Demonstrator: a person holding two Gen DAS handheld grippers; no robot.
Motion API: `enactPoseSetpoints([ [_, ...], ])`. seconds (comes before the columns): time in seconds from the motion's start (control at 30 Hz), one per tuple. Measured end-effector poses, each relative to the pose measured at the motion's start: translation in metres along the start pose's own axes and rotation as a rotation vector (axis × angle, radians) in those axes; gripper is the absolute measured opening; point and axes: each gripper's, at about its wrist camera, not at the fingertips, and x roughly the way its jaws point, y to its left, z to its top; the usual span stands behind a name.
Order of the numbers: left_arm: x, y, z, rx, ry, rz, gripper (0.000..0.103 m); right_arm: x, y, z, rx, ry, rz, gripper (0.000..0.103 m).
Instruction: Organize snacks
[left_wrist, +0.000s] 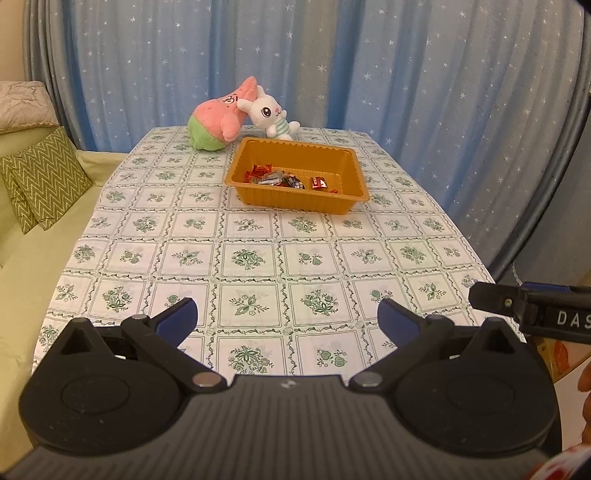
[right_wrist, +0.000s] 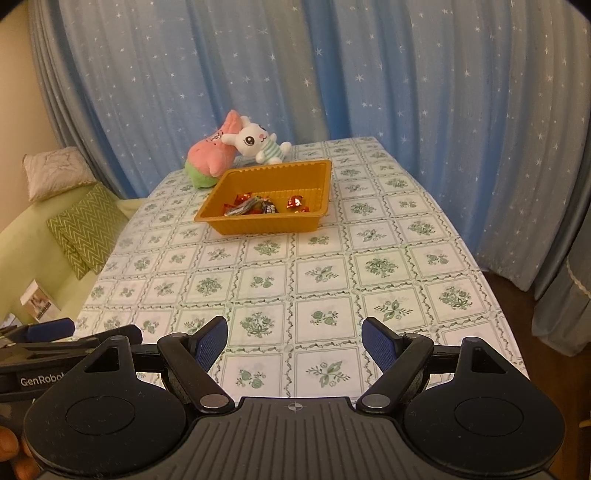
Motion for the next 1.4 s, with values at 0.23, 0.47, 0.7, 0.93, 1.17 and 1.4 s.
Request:
enactPoseSetpoints([
  [0.23, -0.0068, 0.0026, 0.0008, -0.015, -0.014, 0.018, 0.103, -0.0047, 0.0028, -0.0031, -0.014, -0.006, 0.004, 0.079],
  [0.47, -0.0084, 0.0030, -0.0004, -0.029, -0.011, 0.008, 0.103, -0.0057, 0.0052, -0.0037, -0.018, -0.005, 0.010, 0.079],
  [0.7, -0.0088, 0.0022, -0.0004, -0.028, -0.012, 0.009, 0.103, -0.0050, 0.0062, -0.0040, -0.016, -0.004, 0.017, 0.079],
  [0.93, -0.0094, 0.0018, -0.0008, -0.027, -0.013, 0.007, 0.103, -0.0072, 0.0041, -0.0037, -0.014, -0.008, 0.016, 0.079],
  [1.17, -0.0096, 0.0019, -0.0009, -0.027, -0.012, 0.009, 0.103, -0.0072, 0.0030, -0.0034, -0.014, -0.009, 0.017, 0.079],
  [1.4, -0.0090, 0.0017, -0.0003, -0.026, -0.010, 0.013, 0.103, -0.0067, 0.0027, -0.0033, -0.015, -0.007, 0.016, 0.079],
])
